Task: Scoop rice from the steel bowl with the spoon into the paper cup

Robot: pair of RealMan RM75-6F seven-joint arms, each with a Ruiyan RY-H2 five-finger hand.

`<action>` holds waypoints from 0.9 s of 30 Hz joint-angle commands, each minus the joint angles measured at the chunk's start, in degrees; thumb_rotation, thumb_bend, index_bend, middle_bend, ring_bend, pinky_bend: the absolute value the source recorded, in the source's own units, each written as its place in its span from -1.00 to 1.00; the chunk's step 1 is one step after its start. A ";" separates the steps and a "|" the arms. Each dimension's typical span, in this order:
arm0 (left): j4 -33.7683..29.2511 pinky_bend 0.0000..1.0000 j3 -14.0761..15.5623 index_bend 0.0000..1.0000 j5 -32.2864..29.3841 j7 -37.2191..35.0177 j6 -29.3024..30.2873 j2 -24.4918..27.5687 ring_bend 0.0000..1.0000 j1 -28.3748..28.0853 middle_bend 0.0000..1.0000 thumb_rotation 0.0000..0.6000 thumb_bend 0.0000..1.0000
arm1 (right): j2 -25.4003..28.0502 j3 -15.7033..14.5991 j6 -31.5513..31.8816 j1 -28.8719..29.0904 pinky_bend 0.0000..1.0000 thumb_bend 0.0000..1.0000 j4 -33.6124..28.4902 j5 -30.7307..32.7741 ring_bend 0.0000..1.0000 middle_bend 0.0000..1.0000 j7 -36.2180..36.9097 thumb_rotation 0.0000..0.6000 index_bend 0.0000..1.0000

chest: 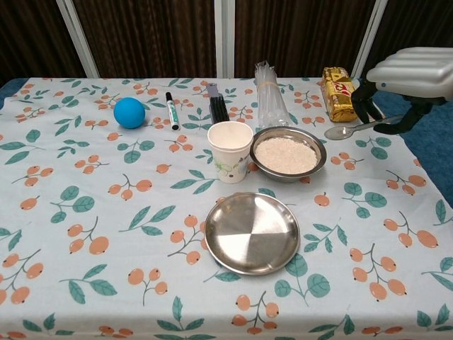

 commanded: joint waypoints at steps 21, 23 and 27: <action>0.79 -0.76 0.31 -0.75 0.26 -1.20 0.49 -0.33 -0.84 0.58 -0.74 1.00 -0.89 | -11.68 1.86 -13.08 11.71 -0.54 -0.31 5.50 12.28 -0.47 0.17 -23.97 1.00 0.20; 0.95 -0.76 0.37 -0.75 0.17 -1.33 0.42 -0.47 -0.84 0.65 -0.74 1.00 -0.89 | -12.45 1.75 -13.10 12.13 -0.54 -0.31 5.76 13.20 -0.47 0.17 -25.44 1.00 0.20; 1.36 -0.76 0.43 -0.75 0.04 -1.73 0.41 -0.77 -0.84 0.80 -0.74 1.00 -0.89 | -13.61 1.22 -13.09 12.66 -0.54 -0.31 6.27 14.48 -0.47 0.17 -27.15 1.00 0.20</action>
